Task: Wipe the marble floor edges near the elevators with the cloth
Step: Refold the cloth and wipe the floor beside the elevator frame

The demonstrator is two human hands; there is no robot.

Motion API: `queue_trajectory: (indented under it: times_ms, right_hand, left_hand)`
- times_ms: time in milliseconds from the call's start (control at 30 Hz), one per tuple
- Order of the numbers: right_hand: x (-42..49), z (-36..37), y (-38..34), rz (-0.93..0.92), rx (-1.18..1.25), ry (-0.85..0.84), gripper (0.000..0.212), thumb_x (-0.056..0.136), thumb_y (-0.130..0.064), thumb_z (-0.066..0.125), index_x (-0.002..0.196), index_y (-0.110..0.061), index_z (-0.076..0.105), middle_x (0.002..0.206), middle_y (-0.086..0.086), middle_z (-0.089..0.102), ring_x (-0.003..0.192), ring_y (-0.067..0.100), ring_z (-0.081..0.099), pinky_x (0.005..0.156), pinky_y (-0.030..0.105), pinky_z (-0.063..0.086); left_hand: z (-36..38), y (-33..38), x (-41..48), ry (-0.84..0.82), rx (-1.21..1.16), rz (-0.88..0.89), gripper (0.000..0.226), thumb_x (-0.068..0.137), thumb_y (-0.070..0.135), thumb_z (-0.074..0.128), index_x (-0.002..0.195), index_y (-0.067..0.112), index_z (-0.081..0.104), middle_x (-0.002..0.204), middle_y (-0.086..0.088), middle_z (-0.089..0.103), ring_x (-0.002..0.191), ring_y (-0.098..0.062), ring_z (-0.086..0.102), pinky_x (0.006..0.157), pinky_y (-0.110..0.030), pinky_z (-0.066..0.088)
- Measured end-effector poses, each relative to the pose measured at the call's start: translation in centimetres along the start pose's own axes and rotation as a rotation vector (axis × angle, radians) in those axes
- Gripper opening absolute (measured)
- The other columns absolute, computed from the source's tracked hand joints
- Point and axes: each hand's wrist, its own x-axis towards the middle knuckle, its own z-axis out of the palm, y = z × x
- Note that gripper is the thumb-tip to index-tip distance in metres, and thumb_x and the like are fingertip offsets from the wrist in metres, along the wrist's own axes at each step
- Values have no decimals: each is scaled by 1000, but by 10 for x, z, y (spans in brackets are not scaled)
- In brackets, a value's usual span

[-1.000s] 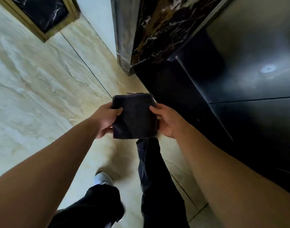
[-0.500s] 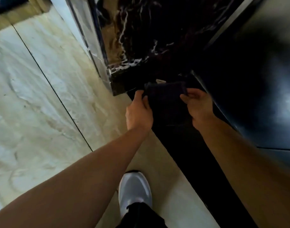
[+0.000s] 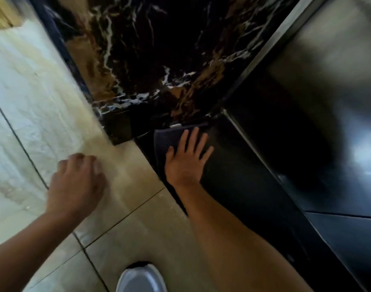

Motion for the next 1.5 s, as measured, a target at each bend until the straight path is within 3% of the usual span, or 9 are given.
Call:
queue_trajectory:
  times_ms: [200, 367, 433, 633, 767, 900, 1133, 1367, 1500]
  right_hand:
    - [-54, 27, -78, -503, 94, 2, 73, 97, -53, 25, 155, -9, 15, 165, 11, 10, 152, 29, -9, 120, 54, -1]
    - [-14, 17, -8, -1160, -128, 23, 58, 98, -48, 32, 153, -31, 26, 164, 2, 23, 153, 27, 5, 122, 50, 5]
    - [31, -2, 52, -1036, -233, 49, 57, 99, -46, 31, 154, -34, 24, 164, 1, 20, 152, 29, 10, 121, 51, 9]
    - [29, -8, 42, 170, 78, 114, 60, 99, -48, 14, 156, -33, 4, 167, 1, 2, 153, 31, -3, 120, 58, 1]
    - [-64, 30, -59, -417, 77, 44, 58, 99, -46, 21, 155, -30, 19, 165, 6, 14, 152, 37, 4, 117, 63, 9]
    - [-47, 18, -3, -928, -98, 55, 54, 100, -46, 30, 153, -39, 23, 166, 0, 13, 152, 30, 7, 120, 54, 6]
    - [-58, 12, 100, 261, 86, -11, 57, 96, -57, 5, 146, -47, -20, 167, 0, -10, 152, 30, -11, 120, 57, -5]
    - [-132, 37, -37, -652, -134, -78, 57, 99, -51, 19, 151, -32, 34, 160, 10, 30, 146, 39, 23, 115, 59, 13]
    - [-111, 34, -124, -890, -129, -77, 58, 96, -49, 35, 152, -34, 30, 162, 8, 26, 148, 39, 22, 114, 62, 18]
  left_hand:
    - [11, -17, 2, -21, 69, -100, 64, 96, 46, 37, 143, 3, 33, 153, -30, 30, 141, -49, 28, 106, -66, 35]
    - [25, -19, 0, -23, 44, -128, 78, 95, 55, 21, 153, 3, 22, 162, -27, 18, 150, -45, 16, 114, -61, 22]
    - [28, -25, 0, -25, 20, -115, 78, 97, 60, 16, 156, 9, 16, 165, -21, 13, 152, -39, 10, 117, -59, 19]
    - [27, -27, 1, -8, -21, -116, 70, 96, 54, 35, 152, 13, 23, 163, -20, 17, 150, -41, 14, 114, -65, 23]
    - [27, -27, -2, 18, -52, -111, 77, 93, 61, 23, 154, 14, 22, 165, -17, 16, 152, -38, 12, 116, -61, 18]
    - [20, -32, -9, -6, 74, -85, 69, 94, 57, 36, 150, 17, 28, 160, -21, 21, 143, -51, 21, 106, -68, 26]
    - [7, -50, -22, -58, 103, -122, 77, 92, 60, 40, 153, 17, 25, 160, -19, 16, 145, -50, 16, 110, -65, 26]
    - [-1, -93, -7, 27, 81, -276, 76, 95, 64, 26, 157, 22, 18, 166, -15, 11, 148, -48, 14, 114, -63, 23]
    - [-15, -146, 10, 39, 111, -451, 79, 89, 72, 7, 158, 34, 1, 168, -8, -8, 151, -48, -2, 119, -65, 10]
